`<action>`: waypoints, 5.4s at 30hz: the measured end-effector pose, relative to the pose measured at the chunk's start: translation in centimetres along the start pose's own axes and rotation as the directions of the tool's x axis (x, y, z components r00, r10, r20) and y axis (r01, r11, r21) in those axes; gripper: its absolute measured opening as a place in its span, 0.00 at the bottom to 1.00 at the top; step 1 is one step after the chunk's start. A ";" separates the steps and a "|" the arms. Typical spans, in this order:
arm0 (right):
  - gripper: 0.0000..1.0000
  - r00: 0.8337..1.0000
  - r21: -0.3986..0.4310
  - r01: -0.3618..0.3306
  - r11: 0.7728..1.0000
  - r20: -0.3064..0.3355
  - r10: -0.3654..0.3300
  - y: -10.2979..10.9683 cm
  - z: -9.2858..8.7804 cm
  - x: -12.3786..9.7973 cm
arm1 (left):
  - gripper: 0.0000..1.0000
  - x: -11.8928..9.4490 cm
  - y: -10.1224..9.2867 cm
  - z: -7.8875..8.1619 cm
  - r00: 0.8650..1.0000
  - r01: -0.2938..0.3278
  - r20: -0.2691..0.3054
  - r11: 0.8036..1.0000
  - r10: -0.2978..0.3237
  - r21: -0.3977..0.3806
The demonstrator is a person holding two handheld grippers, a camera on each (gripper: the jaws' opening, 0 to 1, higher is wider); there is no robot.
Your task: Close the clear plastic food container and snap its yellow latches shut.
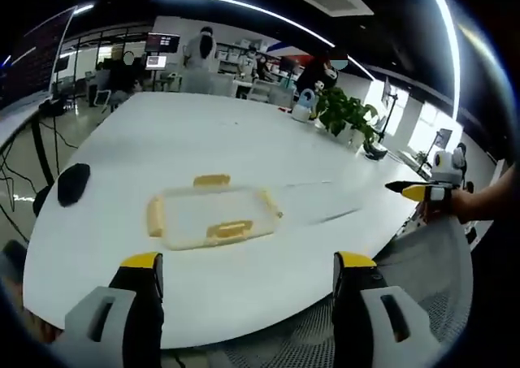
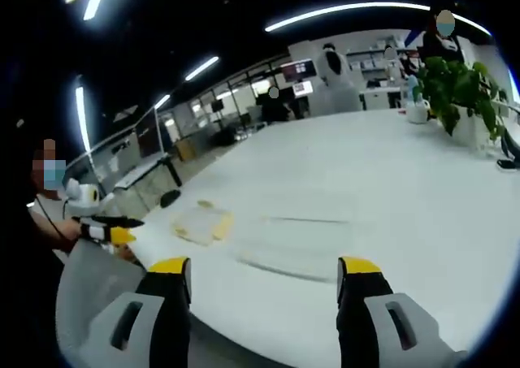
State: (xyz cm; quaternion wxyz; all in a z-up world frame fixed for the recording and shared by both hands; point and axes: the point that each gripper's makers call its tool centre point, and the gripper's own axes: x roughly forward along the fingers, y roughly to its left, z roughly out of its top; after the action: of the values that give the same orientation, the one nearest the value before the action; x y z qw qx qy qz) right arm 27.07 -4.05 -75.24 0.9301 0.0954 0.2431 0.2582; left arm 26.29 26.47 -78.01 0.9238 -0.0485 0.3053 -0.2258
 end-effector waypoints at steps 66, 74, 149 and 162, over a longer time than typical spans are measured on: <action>0.68 0.991 -0.123 -0.126 0.984 0.027 0.130 2.9 5.7 2.8 | 0.80 0.7 0.6 0.6 0.988 0.120 -0.104 0.991 -0.113 0.067; 0.67 0.983 -0.201 -0.184 0.962 -0.013 0.185 4.2 5.7 3.9 | 0.80 1.0 1.0 0.4 0.982 0.141 -0.143 0.982 -0.123 0.125; 0.65 0.859 -0.487 -0.502 0.714 -0.374 0.349 10.6 3.3 13.2 | 0.75 4.5 8.2 1.1 0.858 0.401 -0.499 0.764 -0.120 0.505; 0.65 0.822 -0.522 -0.554 0.649 -0.469 0.324 11.0 2.1 15.2 | 0.77 5.5 9.3 0.6 0.821 0.458 -0.562 0.704 -0.100 0.543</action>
State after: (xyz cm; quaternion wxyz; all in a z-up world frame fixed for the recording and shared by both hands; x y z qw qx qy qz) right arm 34.70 13.15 -76.25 0.7573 -0.2143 0.2635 0.5577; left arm 34.18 32.29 -82.68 0.7234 0.2908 0.4192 -0.4652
